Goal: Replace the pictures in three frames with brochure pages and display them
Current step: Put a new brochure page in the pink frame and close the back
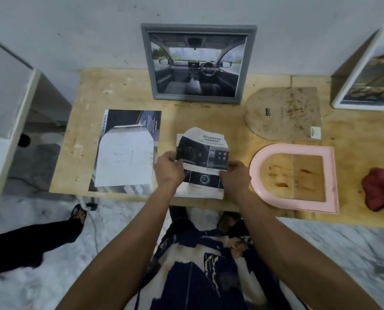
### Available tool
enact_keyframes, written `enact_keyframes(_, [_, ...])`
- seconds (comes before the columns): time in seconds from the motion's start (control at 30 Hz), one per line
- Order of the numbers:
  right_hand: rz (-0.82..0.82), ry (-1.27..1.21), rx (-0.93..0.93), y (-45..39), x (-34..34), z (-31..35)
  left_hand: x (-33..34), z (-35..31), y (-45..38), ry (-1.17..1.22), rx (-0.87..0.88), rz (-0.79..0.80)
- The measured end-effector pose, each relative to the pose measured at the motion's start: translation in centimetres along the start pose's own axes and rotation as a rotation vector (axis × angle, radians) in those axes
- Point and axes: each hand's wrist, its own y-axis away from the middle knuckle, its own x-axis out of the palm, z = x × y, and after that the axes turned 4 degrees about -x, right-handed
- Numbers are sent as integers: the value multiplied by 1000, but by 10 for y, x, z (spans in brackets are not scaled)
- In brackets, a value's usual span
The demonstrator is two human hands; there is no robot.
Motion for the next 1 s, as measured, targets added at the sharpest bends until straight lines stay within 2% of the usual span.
enact_keyframes(0.2, [129, -32, -66, -13, -27, -8, 6, -6, 28, 164, -70, -127])
enact_keyframes(0.4, [86, -131, -110, -17, -62, -21, 19, -5, 57, 554, -211, -97])
enact_keyframes(0.47, [48, -222, -94, -12, -73, -26, 26, -6, 69, 686, -260, -56])
enact_keyframes(0.57, [10, -462, 30, -7, -82, -38, 40, -11, 91, 862, -302, 38])
enact_keyframes(0.67, [15, -591, 73, 8, -89, -50, 56, -13, 115, 944, -319, 169])
enact_keyframes(0.87, [-157, -513, -60, 53, -109, -86, 102, 14, 155, 945, -365, 337])
enact_keyframes(1.0, [-161, -499, -42, 68, -135, -123, 109, 35, 175, 864, -442, 453])
